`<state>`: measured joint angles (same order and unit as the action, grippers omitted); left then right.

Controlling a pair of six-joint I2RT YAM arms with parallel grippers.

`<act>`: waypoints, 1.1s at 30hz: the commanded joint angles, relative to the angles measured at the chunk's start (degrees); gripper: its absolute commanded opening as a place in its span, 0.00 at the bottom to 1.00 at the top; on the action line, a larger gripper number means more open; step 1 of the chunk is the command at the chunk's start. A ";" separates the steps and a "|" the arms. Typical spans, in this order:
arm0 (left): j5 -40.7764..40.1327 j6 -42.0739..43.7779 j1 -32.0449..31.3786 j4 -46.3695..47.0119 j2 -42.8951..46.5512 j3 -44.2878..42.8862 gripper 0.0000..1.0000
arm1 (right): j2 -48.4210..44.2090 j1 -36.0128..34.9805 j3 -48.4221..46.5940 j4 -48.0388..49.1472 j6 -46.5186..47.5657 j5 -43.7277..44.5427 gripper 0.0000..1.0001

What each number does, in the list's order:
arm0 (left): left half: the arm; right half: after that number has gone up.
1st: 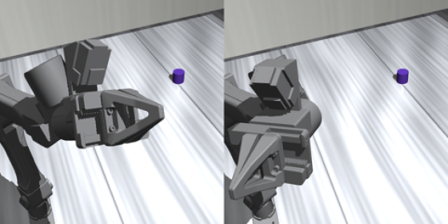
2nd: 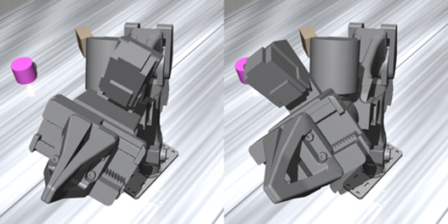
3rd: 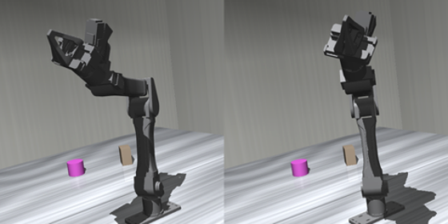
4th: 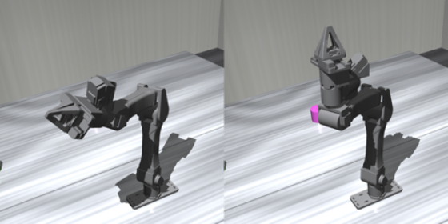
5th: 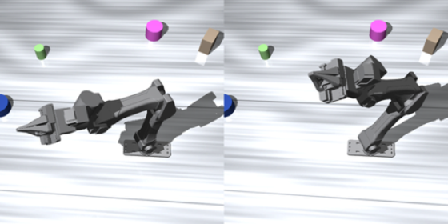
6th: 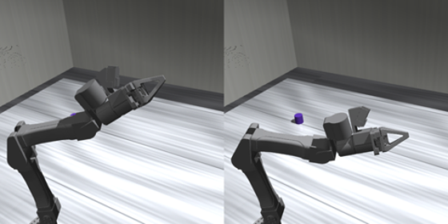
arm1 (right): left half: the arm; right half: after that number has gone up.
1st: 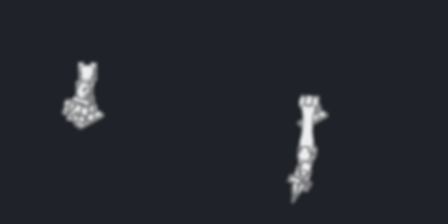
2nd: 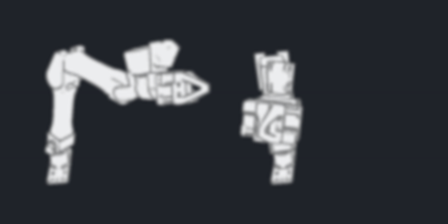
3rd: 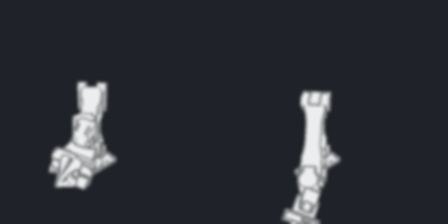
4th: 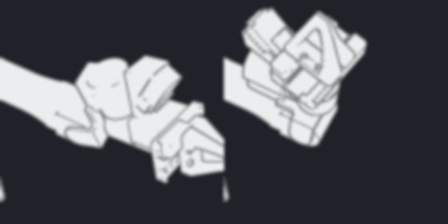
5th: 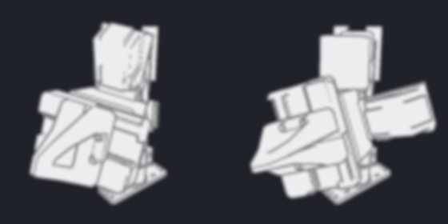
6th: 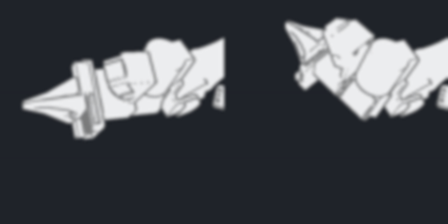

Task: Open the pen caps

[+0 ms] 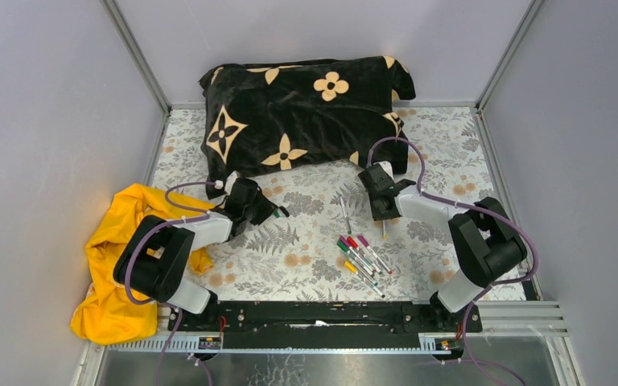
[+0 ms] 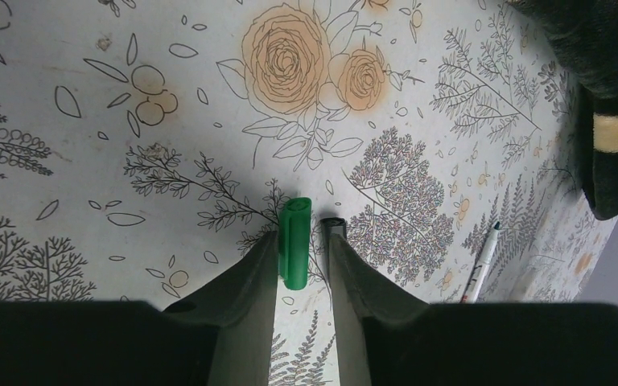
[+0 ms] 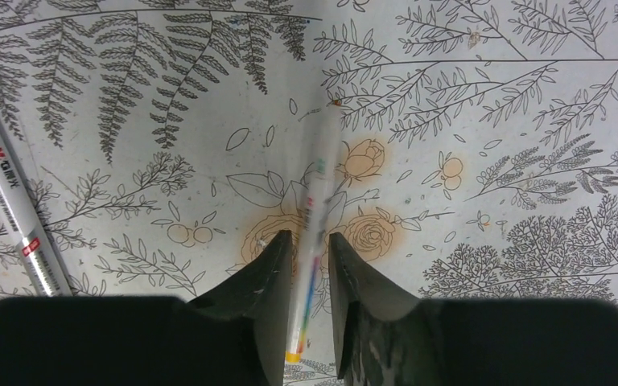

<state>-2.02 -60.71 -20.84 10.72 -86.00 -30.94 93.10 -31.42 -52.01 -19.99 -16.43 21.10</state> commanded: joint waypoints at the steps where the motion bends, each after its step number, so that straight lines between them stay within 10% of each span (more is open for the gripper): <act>1: -2.26 -0.44 0.31 -0.53 -0.21 1.13 0.36 | 1.13 1.23 -1.13 0.81 0.40 -1.24 0.31; 33: -1.10 -1.08 0.33 -1.62 3.72 0.89 0.48 | -0.40 -5.10 -13.59 -5.68 0.39 -10.44 0.51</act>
<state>-2.46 -61.56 -20.84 9.19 -83.07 -29.95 88.49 -33.41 -61.78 -24.82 -16.45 13.58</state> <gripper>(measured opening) 0.441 0.500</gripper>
